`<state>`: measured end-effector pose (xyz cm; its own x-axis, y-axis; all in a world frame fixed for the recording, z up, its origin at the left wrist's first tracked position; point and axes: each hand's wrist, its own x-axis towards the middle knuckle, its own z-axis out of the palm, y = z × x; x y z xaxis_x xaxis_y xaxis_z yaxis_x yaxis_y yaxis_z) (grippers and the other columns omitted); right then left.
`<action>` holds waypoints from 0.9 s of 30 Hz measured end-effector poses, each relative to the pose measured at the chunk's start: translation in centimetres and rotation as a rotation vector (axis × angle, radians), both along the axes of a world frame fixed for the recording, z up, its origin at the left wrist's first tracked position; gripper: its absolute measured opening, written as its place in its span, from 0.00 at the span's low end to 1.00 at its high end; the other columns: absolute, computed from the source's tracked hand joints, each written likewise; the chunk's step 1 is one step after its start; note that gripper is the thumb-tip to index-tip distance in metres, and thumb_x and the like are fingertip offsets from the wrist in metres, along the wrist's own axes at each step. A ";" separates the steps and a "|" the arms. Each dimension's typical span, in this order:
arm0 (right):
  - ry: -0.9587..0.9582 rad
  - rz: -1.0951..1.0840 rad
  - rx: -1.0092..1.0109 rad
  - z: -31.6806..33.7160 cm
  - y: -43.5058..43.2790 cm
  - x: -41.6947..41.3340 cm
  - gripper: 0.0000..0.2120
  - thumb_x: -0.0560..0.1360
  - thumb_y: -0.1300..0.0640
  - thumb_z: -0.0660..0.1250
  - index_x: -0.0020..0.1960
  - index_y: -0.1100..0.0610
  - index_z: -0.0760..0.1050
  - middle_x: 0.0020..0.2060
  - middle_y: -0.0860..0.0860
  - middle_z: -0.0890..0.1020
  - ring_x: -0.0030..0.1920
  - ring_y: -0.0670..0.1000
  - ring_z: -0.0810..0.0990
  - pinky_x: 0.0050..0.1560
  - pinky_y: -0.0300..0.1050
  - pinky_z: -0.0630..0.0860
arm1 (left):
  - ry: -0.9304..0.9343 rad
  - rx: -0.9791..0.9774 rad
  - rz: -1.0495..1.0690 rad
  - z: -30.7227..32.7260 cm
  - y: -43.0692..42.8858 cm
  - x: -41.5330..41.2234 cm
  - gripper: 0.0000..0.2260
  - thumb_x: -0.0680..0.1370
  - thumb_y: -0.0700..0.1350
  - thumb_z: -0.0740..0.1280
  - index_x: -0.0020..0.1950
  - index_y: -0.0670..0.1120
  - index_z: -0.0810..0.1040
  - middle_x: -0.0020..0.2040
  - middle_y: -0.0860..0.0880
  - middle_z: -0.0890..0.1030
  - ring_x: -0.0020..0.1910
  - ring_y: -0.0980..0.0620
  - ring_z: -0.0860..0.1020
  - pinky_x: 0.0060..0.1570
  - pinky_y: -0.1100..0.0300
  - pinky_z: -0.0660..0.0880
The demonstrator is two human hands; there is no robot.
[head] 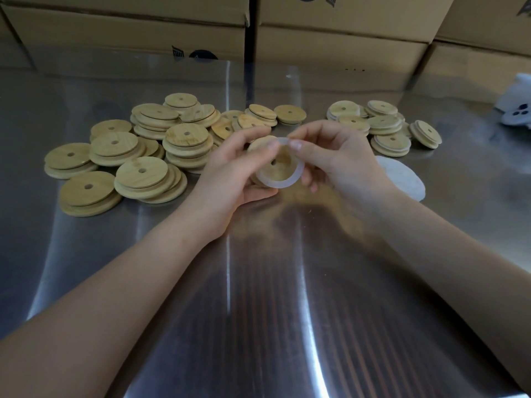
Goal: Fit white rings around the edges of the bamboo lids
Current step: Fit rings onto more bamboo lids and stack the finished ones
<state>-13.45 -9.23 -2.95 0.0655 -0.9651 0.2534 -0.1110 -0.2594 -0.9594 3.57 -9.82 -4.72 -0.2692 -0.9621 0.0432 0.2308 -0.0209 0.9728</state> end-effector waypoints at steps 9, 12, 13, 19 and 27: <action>0.046 -0.045 -0.058 -0.3 -0.1 0.0 0.05 0.76 0.61 0.70 0.42 0.53 0.80 0.28 0.50 0.78 0.25 0.48 0.74 0.24 0.40 0.70 | -0.110 -0.180 -0.018 -0.6 0.1 -0.2 0.18 0.82 0.38 0.63 0.67 0.56 0.75 0.57 0.56 0.83 0.57 0.55 0.81 0.50 0.53 0.82; 0.069 -0.076 -0.078 -0.3 0.0 0.0 0.06 0.75 0.61 0.70 0.41 0.51 0.80 0.29 0.47 0.78 0.25 0.47 0.74 0.24 0.40 0.71 | -0.093 -0.158 -0.035 -0.6 0.1 -0.1 0.18 0.82 0.39 0.61 0.68 0.56 0.75 0.58 0.56 0.82 0.58 0.55 0.81 0.50 0.55 0.81; 0.078 -0.088 -0.086 -0.3 0.0 0.0 0.07 0.75 0.61 0.70 0.41 0.51 0.80 0.29 0.46 0.79 0.26 0.47 0.74 0.24 0.40 0.71 | -0.087 -0.152 -0.040 -0.6 0.1 -0.2 0.18 0.82 0.39 0.61 0.68 0.56 0.75 0.58 0.56 0.82 0.58 0.55 0.81 0.51 0.55 0.81; 0.129 -0.131 -0.119 0.0 0.1 0.1 0.07 0.76 0.61 0.69 0.41 0.51 0.79 0.27 0.43 0.78 0.25 0.45 0.73 0.24 0.40 0.71 | -0.106 -0.218 -0.070 -0.5 0.4 -0.2 0.18 0.83 0.37 0.60 0.68 0.56 0.73 0.57 0.56 0.82 0.58 0.55 0.81 0.53 0.52 0.81; 0.216 -0.172 -0.141 0.4 0.2 0.0 0.05 0.76 0.62 0.69 0.42 0.54 0.79 0.24 0.43 0.77 0.24 0.45 0.73 0.25 0.40 0.71 | -0.148 -0.310 -0.009 -0.3 0.8 -0.1 0.13 0.82 0.36 0.61 0.60 0.52 0.76 0.51 0.49 0.84 0.51 0.51 0.83 0.46 0.52 0.83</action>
<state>-13.44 -8.99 -2.59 -0.0291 -0.9228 0.3841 -0.3620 -0.3485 -0.8646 3.46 -9.00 -5.05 -0.3026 -0.9071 0.2925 0.0873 0.2792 0.9562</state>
